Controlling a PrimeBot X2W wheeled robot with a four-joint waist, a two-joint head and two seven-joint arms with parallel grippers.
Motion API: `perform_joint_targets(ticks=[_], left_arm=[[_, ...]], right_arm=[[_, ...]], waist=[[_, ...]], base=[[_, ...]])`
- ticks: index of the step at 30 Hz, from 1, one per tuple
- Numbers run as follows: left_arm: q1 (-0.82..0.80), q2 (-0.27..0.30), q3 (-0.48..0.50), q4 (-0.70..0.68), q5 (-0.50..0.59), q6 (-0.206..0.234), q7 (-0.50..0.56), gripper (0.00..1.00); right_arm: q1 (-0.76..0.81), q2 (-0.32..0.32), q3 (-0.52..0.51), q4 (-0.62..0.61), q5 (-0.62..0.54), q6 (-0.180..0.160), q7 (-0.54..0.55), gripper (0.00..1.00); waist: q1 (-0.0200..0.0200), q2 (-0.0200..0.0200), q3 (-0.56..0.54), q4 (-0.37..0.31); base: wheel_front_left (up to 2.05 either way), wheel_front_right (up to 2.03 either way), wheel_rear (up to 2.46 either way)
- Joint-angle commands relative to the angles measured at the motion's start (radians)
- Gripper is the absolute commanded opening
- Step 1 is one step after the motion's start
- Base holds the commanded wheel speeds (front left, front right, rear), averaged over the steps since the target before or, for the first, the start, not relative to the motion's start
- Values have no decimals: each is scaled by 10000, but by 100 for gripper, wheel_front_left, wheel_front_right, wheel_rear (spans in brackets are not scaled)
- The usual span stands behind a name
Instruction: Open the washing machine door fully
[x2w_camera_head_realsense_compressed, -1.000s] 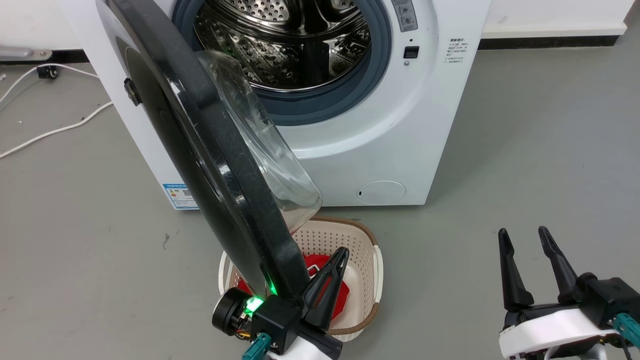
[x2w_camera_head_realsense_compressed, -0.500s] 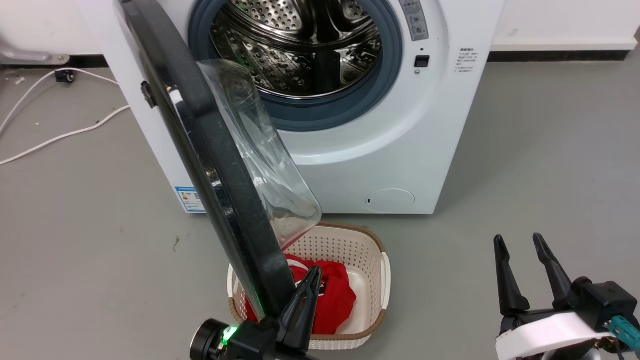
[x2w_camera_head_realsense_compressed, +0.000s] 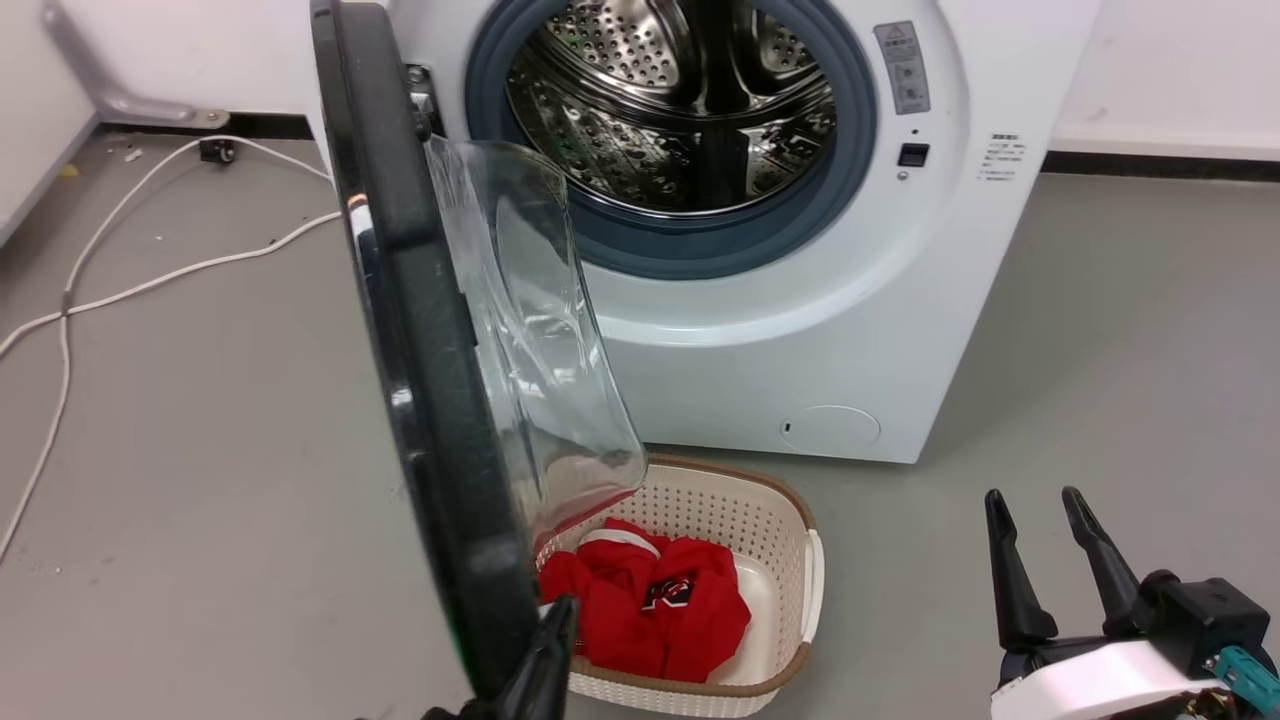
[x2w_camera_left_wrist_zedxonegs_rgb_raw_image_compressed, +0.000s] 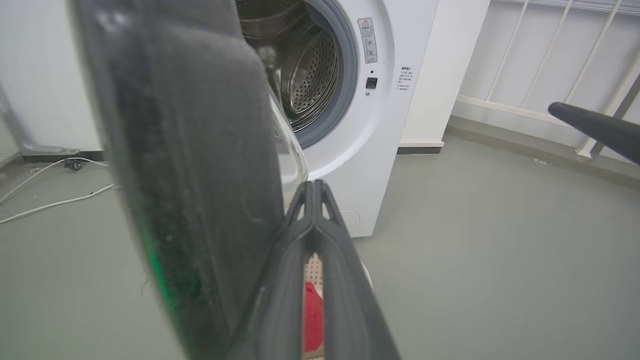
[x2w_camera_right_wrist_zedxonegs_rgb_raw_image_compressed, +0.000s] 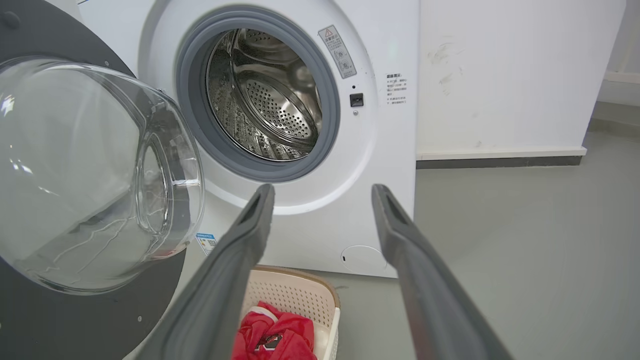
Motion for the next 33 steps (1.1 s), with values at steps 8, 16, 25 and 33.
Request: perform_joint_targets(ticks=[8, 16, 25, 33], left_arm=[[716, 294, 585, -623, 81, 518, -12, 0], [888, 587, 1365, -776, -29, 870, -12, 0], [529, 1280, 2879, -124, -420, 900, -9, 0], [-607, 2262, 5101, 1349, -854, 790, -12, 0]], right_arm=[[240, 15, -111, -22, 42, -3, 70, 100], [153, 12, -32, -39, 138, -3, 50, 100], [-36, 12, 105, -13, 236, -3, 81, 100], [-339, 12, 134, 33, 181, -3, 77, 100]], waist=[[1, 0, -21, 646], [1, 0, 35, 1162], [1, 0, 216, 1193], [1, 0, 654, 688]], base=[[0, 0, 0], [0, 0, 0], [0, 0, 0], [0, 0, 0]])
